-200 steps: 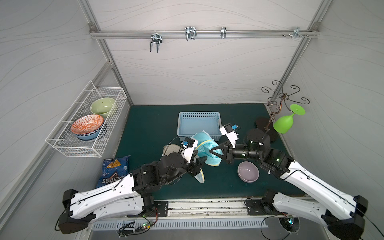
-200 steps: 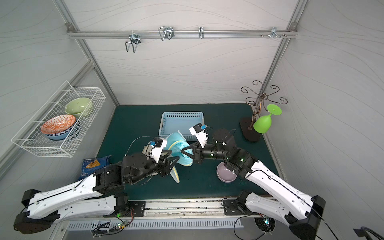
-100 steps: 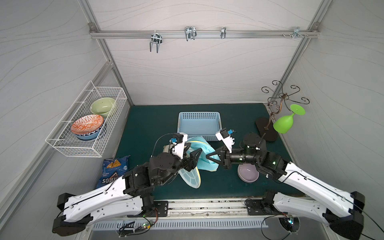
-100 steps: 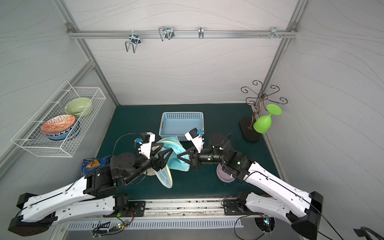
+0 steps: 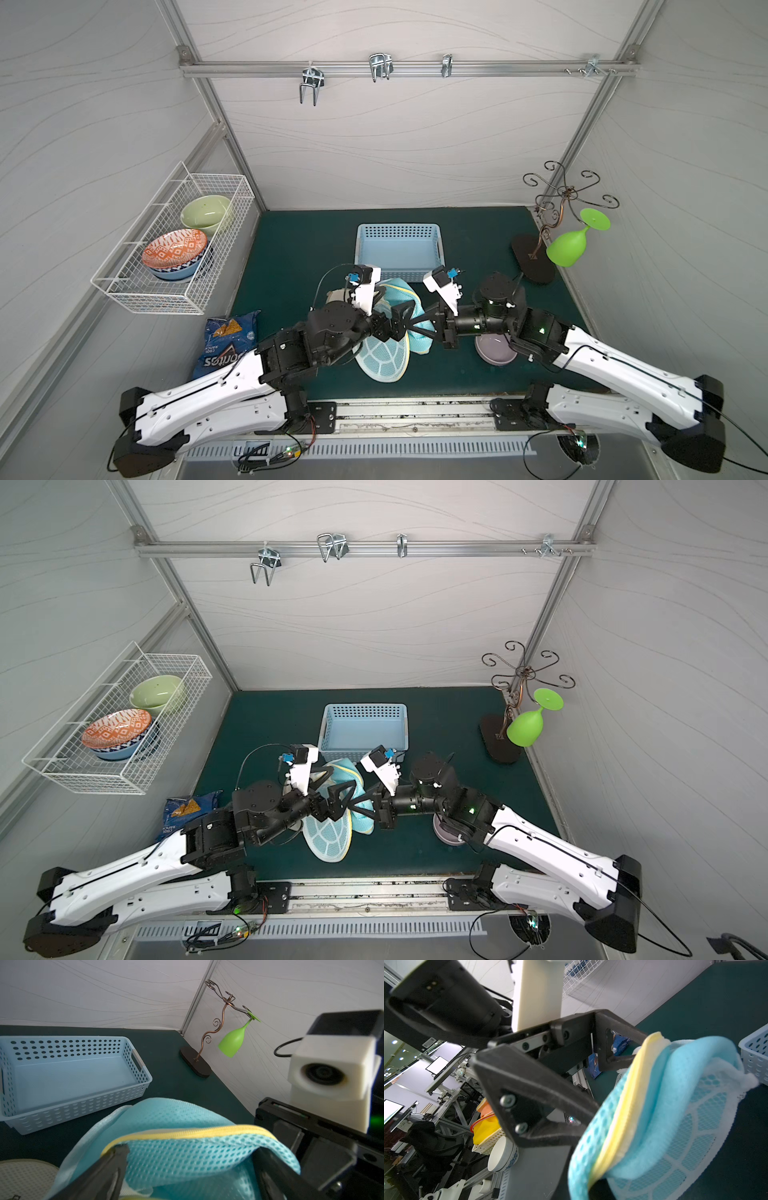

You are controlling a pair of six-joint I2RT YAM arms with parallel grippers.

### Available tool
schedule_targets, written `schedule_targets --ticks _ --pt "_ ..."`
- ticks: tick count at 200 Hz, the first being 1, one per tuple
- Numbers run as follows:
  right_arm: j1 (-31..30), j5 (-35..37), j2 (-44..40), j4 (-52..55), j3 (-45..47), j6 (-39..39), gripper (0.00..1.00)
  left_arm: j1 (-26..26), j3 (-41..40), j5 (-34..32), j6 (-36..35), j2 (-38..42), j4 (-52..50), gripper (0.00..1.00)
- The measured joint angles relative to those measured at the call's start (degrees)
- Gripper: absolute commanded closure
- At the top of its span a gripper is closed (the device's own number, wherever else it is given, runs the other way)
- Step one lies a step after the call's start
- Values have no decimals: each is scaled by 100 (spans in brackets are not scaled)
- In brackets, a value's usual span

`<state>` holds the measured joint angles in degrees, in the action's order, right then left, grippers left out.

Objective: Turn the laundry bag inside out
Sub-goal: Turn over the laundry bag.

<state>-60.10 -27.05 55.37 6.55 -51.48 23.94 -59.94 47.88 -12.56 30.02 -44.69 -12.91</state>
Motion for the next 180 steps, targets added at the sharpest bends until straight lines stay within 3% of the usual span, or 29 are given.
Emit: schedule_targets --ticks 27,46,83,97,125,145,150,159,167,180 --pt "-17 -46 103 356 -258 -369 100 549 9 953 527 63 -190 5" --pt "-94 -61 232 629 -444 -664 100 625 28 1292 785 48 -299 6" --pt "-531 435 549 1104 -800 -1224 100 634 31 1648 1123 37 -560 19" --pt "-619 636 560 1169 -804 -1373 100 640 22 1768 1287 31 -577 38" --pt "-688 876 601 1202 -774 -1565 100 623 20 1950 1556 13 -407 100" --pt "-702 1005 662 1154 -723 -1641 100 605 13 1941 1716 116 -374 100" --pt "-715 1045 662 1141 -719 -1639 93 605 4 1912 1759 133 -380 100" --pt "-745 1134 662 1082 -713 -1609 66 601 4 1805 1834 188 -415 100" --pt "-782 1233 649 994 -706 -1547 49 610 4 1617 1884 260 -533 100" --pt "-820 1478 560 887 -636 -1436 39 634 4 1344 1969 424 -728 100"
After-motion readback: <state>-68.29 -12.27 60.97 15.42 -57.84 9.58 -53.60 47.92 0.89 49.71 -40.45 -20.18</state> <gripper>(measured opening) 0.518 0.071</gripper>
